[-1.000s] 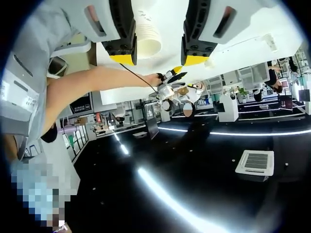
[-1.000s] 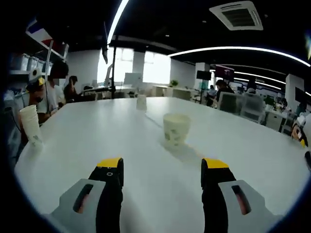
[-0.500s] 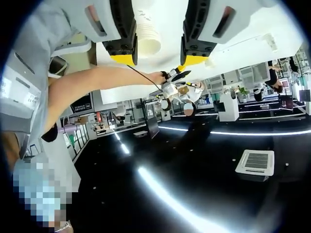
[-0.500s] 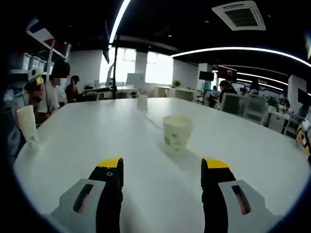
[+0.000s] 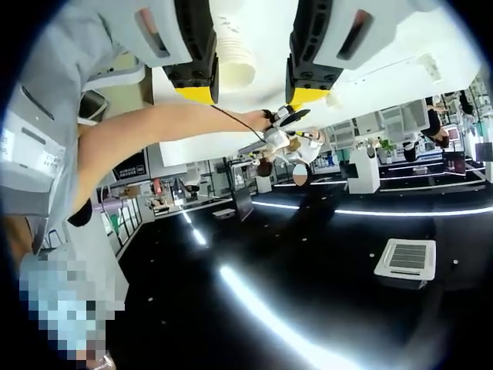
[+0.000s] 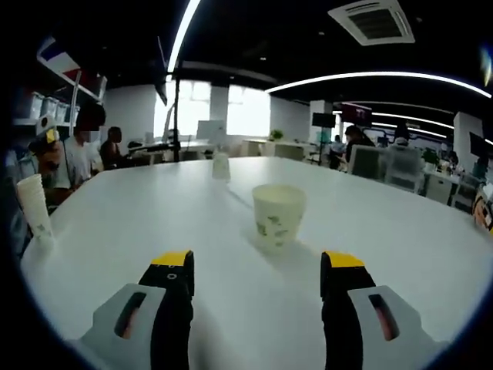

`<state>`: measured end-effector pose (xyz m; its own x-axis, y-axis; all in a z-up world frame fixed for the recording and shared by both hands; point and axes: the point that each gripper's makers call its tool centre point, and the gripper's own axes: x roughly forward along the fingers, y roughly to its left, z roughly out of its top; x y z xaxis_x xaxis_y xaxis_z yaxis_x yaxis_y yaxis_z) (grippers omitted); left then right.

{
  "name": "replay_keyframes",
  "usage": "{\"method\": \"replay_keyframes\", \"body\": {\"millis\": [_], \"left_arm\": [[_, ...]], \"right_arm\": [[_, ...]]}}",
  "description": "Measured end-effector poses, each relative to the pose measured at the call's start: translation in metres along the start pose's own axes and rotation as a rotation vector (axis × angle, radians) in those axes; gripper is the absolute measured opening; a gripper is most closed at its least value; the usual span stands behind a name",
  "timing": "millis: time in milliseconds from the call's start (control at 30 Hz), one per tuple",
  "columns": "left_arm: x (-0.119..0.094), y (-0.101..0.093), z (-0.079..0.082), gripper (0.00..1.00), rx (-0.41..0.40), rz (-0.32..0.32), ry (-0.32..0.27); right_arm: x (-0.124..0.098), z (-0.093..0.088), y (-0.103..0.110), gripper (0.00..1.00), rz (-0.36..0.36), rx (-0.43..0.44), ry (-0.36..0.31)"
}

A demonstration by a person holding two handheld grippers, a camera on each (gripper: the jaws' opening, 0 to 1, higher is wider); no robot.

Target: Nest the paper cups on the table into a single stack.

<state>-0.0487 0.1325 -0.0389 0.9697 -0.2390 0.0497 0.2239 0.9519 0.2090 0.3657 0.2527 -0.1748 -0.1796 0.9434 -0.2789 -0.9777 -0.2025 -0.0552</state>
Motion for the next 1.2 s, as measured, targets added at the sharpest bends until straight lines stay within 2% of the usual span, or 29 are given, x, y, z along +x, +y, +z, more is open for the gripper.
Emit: {"method": "replay_keyframes", "body": {"millis": [233, 433, 467, 700, 900, 967, 1200], "left_arm": [[0.001, -0.004, 0.002, 0.37, 0.010, -0.005, 0.001], [-0.003, -0.002, 0.005, 0.37, 0.020, 0.005, -0.003], [-0.005, -0.002, 0.007, 0.36, 0.022, 0.008, -0.006], [-0.012, 0.001, 0.014, 0.35, 0.044, 0.029, -0.016], [-0.009, 0.003, 0.010, 0.35, 0.040, 0.028, -0.011], [-0.009, 0.001, 0.010, 0.35, 0.044, 0.022, -0.012], [-0.014, 0.006, 0.012, 0.34, 0.040, 0.032, -0.020]], "right_arm": [[0.016, 0.003, -0.002, 0.71, -0.029, 0.004, 0.012], [0.029, 0.000, 0.005, 0.71, -0.045, 0.023, 0.007], [0.032, 0.000, 0.000, 0.70, -0.046, 0.028, 0.006], [0.047, 0.007, -0.002, 0.69, -0.052, 0.027, -0.014], [0.065, 0.014, -0.014, 0.67, -0.092, 0.041, -0.020], [0.061, 0.013, -0.008, 0.67, -0.098, 0.045, -0.020], [0.070, 0.019, -0.009, 0.67, -0.107, 0.066, -0.047]]}}
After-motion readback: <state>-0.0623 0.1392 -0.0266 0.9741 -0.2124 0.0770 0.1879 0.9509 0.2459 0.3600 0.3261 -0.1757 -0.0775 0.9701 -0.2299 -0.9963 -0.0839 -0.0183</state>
